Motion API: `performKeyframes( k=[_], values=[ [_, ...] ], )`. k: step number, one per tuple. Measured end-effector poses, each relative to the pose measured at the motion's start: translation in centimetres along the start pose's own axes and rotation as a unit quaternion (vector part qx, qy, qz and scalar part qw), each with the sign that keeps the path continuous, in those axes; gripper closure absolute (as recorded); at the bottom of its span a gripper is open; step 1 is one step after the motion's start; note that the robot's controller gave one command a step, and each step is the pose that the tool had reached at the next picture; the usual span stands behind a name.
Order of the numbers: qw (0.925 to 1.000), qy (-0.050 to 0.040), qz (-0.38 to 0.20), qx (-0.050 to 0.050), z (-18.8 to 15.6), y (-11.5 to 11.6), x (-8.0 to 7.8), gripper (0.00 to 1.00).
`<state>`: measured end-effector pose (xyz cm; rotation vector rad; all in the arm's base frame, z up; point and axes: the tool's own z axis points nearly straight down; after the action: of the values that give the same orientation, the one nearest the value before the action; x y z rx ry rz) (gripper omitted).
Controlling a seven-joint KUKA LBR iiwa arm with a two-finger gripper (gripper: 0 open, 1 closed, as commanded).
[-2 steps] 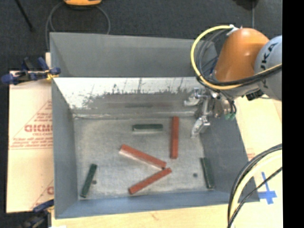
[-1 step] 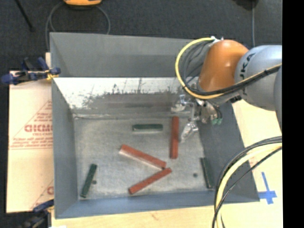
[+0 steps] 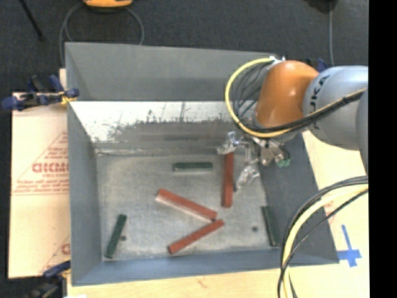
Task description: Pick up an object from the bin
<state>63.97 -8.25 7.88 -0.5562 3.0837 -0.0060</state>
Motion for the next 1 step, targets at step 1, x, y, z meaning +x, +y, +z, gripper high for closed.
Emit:
performKeyframes(
  k=[1],
  values=[
    [0.9871,-0.0007,-0.16,0.0,-0.31,2.07,0.48,1.0]
  ],
)
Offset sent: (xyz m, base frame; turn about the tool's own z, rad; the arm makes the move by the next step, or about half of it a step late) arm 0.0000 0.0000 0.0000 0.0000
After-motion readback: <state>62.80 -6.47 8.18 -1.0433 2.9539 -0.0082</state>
